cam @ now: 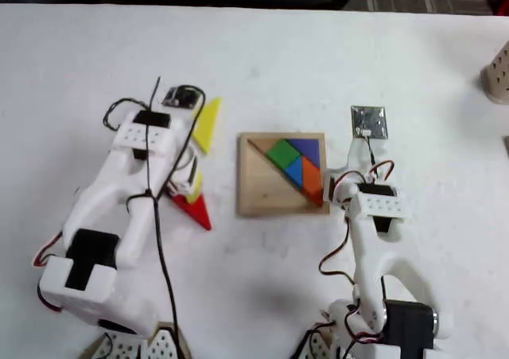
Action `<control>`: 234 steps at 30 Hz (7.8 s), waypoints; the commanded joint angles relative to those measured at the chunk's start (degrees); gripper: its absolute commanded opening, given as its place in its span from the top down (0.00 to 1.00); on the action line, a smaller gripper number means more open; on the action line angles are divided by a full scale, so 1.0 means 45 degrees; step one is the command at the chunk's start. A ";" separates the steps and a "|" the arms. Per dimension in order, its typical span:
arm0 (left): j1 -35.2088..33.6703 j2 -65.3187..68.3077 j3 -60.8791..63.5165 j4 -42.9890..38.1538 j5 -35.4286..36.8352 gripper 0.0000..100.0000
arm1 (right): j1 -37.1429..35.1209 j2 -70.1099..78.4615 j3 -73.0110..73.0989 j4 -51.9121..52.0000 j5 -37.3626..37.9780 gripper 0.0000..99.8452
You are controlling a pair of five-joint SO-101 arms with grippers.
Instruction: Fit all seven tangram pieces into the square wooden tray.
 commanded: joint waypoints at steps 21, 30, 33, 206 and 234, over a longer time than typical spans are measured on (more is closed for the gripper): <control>0.2393 -0.0615 -0.0078 -0.1524 0.2032 0.83 | 0.0107 -0.0147 -0.0137 -0.0225 0.0215 0.98; 0.4034 -0.0615 -0.0059 -0.1739 0.2051 0.98 | 0.0107 -0.0147 -0.0137 -0.0225 0.0215 0.98; 0.4015 -0.0479 -0.0059 -0.1797 0.2051 0.98 | 0.0107 -0.0147 -0.0137 -0.0225 0.0215 0.98; -0.1553 -0.7961 0.9963 -0.2481 -0.4982 0.97 | 0.0010 -0.0029 -0.0156 -0.0264 0.0918 0.98; -0.1495 -0.6085 0.6447 -0.1153 -0.2813 0.98 | 0.0010 -0.0029 -0.0156 -0.0264 0.0918 0.98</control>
